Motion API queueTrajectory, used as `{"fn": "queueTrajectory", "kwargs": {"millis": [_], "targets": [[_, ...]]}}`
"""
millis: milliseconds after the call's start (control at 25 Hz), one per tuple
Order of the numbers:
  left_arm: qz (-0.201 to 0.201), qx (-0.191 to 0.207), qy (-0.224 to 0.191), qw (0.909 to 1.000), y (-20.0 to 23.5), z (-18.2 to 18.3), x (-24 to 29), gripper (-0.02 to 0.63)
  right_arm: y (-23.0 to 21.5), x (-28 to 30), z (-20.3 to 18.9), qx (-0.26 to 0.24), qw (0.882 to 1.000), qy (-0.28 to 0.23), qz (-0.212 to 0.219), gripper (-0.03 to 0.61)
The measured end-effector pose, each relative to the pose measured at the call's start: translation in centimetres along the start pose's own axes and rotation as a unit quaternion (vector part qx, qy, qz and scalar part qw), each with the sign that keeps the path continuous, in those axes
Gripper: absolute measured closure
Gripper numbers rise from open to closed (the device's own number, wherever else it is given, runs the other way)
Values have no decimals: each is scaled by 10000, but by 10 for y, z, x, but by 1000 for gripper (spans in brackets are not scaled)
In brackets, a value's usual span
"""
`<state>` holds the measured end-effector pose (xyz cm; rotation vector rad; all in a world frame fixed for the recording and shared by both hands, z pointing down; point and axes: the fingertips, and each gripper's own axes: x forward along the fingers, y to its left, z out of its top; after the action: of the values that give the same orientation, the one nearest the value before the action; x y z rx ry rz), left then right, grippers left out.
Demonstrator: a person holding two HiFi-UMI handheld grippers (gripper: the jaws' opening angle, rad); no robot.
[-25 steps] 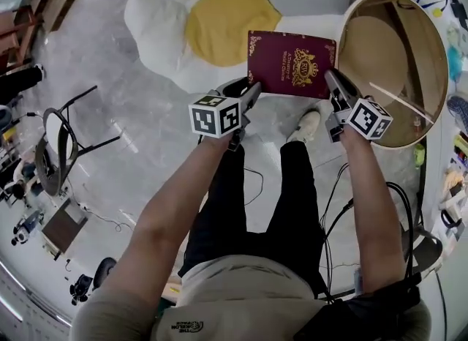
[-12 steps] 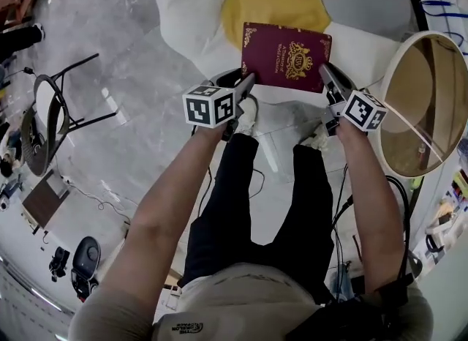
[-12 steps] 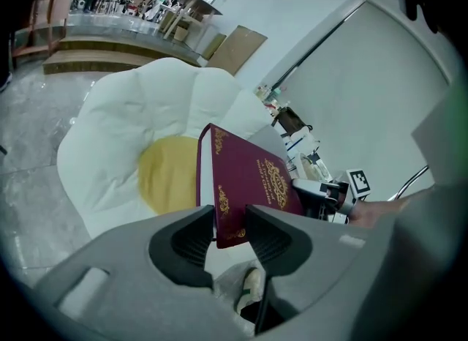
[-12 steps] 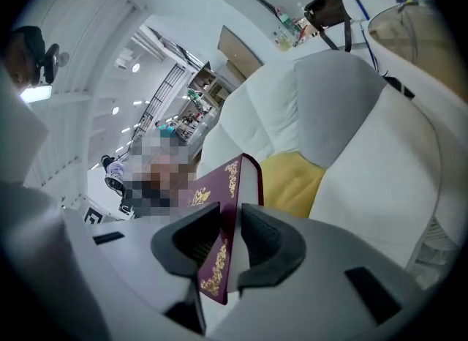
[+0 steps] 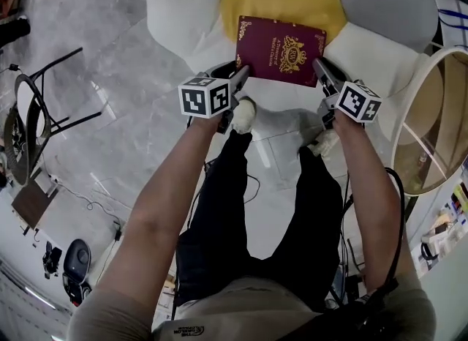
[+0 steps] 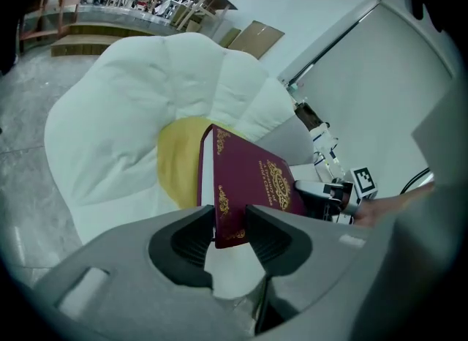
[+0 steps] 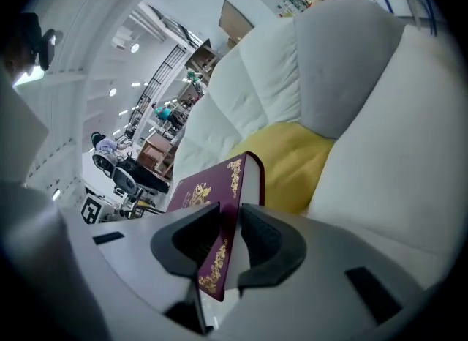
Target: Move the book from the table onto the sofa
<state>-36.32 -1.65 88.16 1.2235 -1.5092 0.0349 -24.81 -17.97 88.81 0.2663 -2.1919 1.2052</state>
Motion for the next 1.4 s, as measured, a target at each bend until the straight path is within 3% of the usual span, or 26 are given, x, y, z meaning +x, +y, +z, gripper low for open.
{"fn": "queueTrajectory", "kwargs": {"millis": [440, 800, 1120, 1400], "targets": [[53, -14, 75, 10000, 49, -26, 57, 476, -44, 39, -39, -298, 9987, 369, -168, 479], [350, 26, 196, 9992, 55, -24, 40, 476, -48, 19, -29, -244, 9979, 342, -499, 472], [222, 185, 163, 9995, 4, 4, -20, 476, -1, -41, -26, -417, 9959, 580, -548, 495], [-346, 197, 55, 9992, -79, 21, -97, 476, 73, -107, -30, -666, 9926, 859, -539, 549]]}}
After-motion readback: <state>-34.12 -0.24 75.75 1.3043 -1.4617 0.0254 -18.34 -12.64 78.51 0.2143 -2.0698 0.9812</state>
